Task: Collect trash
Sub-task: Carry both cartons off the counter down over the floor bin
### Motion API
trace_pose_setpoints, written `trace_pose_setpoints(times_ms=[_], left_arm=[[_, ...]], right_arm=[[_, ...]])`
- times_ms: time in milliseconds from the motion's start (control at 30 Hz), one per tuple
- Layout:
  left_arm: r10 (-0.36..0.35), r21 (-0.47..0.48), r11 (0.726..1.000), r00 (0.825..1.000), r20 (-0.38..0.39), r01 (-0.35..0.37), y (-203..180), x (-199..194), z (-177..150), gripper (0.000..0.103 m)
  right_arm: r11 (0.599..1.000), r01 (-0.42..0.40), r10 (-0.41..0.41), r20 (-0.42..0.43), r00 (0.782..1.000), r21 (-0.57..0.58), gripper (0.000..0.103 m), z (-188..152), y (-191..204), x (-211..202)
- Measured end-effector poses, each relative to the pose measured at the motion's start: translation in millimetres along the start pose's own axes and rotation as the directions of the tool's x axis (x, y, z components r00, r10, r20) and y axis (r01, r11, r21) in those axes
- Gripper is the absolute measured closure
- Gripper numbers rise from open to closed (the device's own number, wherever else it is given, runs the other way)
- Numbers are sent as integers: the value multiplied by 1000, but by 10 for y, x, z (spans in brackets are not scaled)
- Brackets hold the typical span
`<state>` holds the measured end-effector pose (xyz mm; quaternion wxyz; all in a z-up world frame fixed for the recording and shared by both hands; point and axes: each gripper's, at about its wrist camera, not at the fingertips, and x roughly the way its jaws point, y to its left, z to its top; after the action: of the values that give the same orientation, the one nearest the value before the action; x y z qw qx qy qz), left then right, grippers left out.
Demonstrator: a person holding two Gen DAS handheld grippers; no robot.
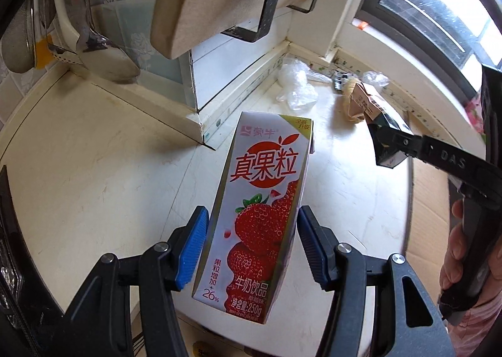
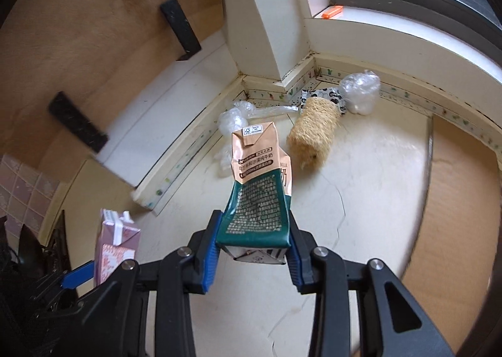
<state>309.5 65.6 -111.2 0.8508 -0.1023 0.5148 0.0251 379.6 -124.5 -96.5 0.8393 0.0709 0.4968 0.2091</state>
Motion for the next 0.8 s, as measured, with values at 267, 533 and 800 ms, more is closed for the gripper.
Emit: trace_pose_setpoints(times_ms=[267,533,800], left_arm=[[-102,57,993,995,15,101,102,-545,-402,46],[-204,127,972,979,20,200,227,-1101,-925,46],[-268,203,944,963,5,261,404,-1550,-1509,46]], right_arm=[[1000,30,-31,55,998,7,66,-609,325,-867],[997,80,-81,67,994,22,66,-1351,740,-1515],[995,90,-93,71,993,44,66,-2113,1177,-1944]])
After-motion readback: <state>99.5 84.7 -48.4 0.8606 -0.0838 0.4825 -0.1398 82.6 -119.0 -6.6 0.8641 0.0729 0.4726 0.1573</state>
